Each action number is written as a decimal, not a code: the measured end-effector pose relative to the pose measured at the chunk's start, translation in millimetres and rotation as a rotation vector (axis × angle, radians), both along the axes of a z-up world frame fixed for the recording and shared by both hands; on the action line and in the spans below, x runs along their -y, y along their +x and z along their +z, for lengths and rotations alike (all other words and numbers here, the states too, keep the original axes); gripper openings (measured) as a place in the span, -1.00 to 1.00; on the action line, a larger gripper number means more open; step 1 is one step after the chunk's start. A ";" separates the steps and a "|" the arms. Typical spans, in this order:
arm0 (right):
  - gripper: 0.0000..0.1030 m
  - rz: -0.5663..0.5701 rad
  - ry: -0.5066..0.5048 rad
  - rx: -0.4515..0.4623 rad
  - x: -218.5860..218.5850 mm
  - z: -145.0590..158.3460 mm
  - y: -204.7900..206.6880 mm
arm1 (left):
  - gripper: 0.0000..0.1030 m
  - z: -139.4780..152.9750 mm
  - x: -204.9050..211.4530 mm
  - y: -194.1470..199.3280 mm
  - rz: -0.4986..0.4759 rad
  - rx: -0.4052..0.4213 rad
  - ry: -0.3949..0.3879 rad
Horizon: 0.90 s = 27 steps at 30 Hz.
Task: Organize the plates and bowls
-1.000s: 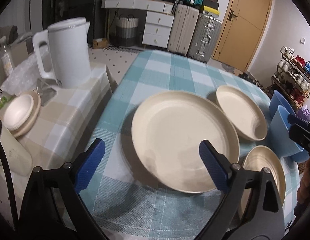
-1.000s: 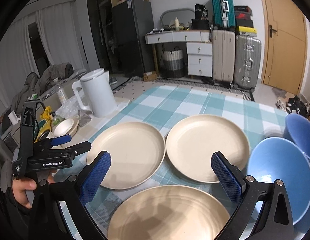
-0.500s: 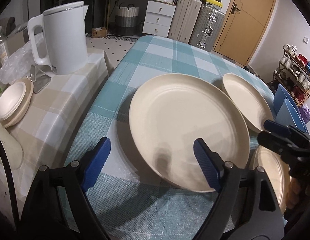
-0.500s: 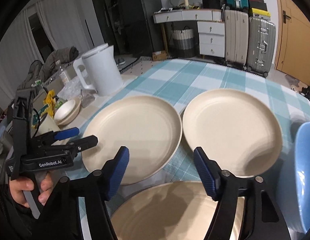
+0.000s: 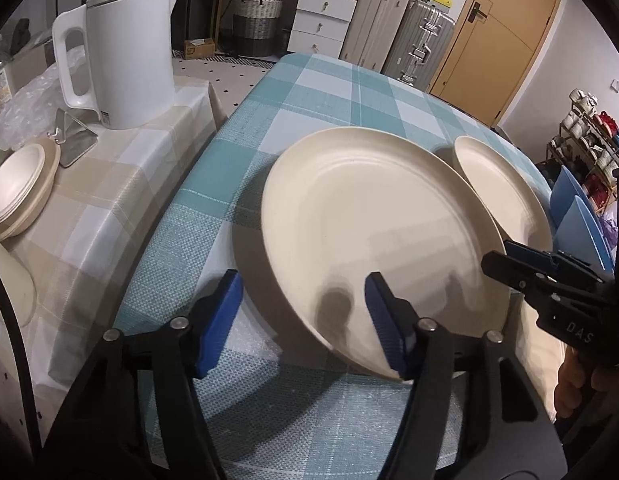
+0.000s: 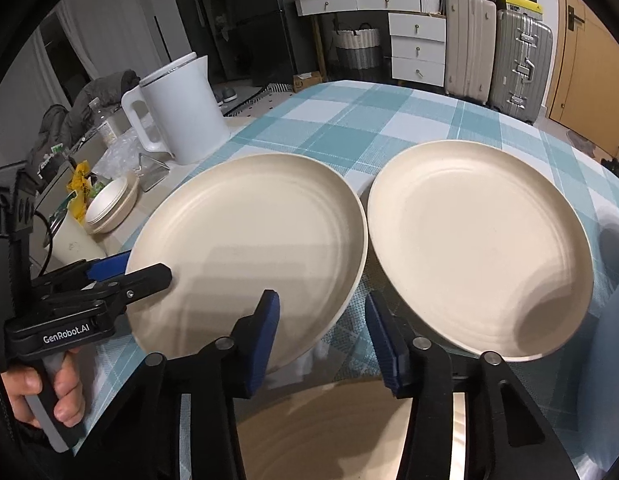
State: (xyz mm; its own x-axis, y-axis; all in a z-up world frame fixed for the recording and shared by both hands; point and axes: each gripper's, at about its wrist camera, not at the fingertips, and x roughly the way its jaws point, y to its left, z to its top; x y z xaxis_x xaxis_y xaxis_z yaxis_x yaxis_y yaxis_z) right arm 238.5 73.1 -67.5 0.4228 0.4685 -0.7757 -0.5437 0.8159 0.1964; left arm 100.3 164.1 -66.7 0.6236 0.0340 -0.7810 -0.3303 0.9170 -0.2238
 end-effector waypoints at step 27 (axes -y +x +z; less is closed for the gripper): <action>-0.64 -0.039 -0.078 0.121 -6.5 12.0 -14.3 | -0.59 21.8 6.2 -12.1 0.006 0.051 0.076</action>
